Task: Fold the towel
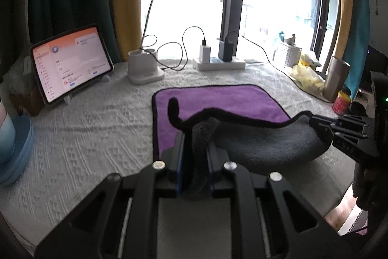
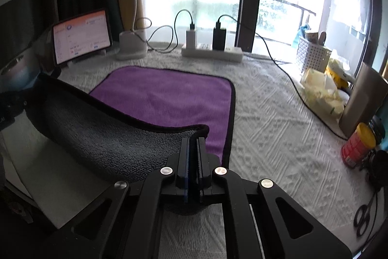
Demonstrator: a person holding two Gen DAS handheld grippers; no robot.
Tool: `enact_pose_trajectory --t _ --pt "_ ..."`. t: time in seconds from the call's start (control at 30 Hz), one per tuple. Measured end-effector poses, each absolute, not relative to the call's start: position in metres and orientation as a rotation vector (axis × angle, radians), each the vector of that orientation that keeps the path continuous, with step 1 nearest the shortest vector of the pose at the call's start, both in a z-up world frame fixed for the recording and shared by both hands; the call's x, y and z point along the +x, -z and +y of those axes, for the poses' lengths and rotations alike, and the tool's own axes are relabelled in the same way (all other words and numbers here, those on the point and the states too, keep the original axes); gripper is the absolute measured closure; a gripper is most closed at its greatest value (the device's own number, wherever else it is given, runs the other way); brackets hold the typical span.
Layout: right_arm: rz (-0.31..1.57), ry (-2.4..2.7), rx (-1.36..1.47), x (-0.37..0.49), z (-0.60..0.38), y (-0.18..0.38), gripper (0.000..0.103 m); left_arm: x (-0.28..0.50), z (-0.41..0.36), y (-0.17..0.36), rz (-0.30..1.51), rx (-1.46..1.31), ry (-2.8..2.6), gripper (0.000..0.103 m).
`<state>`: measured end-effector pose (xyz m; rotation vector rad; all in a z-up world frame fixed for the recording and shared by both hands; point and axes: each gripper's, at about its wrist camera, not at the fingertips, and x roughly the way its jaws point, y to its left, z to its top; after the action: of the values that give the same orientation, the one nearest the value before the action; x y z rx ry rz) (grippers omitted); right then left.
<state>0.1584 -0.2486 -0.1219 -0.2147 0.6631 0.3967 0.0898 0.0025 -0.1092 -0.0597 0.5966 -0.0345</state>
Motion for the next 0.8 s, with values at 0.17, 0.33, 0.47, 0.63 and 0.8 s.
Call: enact_pose_trajectory --t 0.17,0.33,0.47,0.63,0.8 --pt "0.643 -0.396 -0.201 0.167 -0.249 0.111 0.097 0.101 0.004 0.101 0.587 -0.057 0.032 0.087" --pt "0.615 -0.392 -0.185 0.18 -0.249 0.099 0.097 0.115 0.006 0.094 0.578 -0.047 0.035 0.087" --pt "0.599 -0.389 -0.181 0.192 -0.248 0.092 0.097 0.129 0.008 0.089 0.571 -0.045 0.037 0.087" --pt "0.587 -0.389 -0.174 0.206 -0.248 0.086 0.097 0.143 0.011 0.085 0.565 -0.045 0.035 0.087" --pt "0.575 -0.391 -0.168 0.218 -0.246 0.082 0.097 0.157 0.015 0.081 0.561 -0.045 0.034 0.087"
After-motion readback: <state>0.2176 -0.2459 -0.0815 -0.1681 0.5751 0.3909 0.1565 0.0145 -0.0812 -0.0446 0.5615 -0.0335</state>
